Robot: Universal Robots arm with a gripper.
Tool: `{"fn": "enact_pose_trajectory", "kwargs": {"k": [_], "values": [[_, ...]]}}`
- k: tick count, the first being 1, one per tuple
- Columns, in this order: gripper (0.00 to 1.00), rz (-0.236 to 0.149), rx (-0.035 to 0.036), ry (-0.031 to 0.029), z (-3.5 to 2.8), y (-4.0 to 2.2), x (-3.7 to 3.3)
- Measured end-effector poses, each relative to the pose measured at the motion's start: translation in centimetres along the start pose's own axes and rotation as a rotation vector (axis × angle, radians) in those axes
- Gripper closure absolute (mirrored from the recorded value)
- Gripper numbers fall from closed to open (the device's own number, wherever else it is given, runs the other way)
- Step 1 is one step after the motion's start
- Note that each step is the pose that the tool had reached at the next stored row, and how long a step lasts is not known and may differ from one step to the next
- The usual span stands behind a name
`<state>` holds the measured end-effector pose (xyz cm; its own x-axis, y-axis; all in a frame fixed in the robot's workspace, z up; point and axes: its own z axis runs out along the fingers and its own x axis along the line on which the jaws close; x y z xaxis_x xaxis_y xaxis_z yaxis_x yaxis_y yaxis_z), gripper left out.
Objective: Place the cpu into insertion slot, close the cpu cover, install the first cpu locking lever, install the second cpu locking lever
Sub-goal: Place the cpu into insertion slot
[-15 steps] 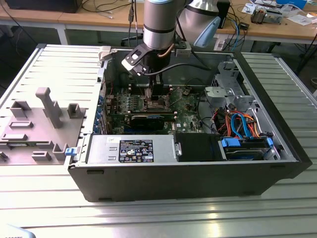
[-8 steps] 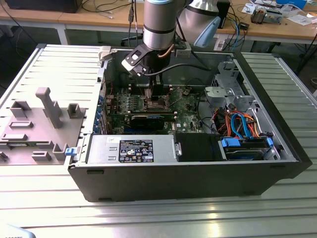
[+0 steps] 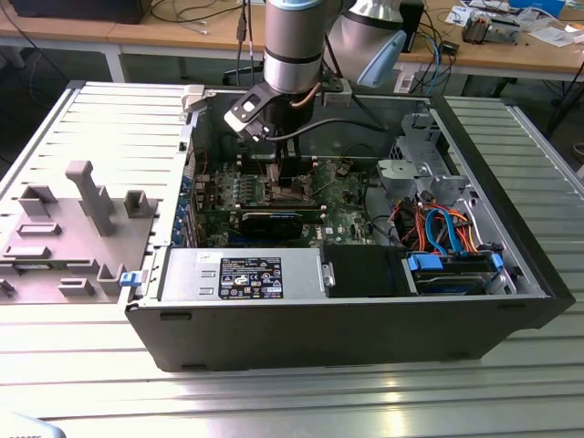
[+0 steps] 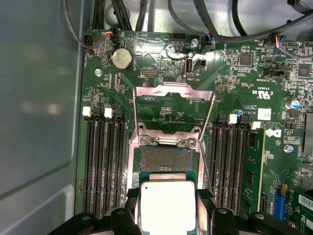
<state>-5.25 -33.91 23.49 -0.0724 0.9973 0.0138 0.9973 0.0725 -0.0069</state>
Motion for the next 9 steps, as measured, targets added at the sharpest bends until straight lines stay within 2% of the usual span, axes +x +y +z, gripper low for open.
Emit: {"fn": "enact_pose_trajectory", "kwargs": {"k": [9], "values": [[0.45, 0.0, 0.0, 0.0, 0.18, 0.0, 0.0]]}}
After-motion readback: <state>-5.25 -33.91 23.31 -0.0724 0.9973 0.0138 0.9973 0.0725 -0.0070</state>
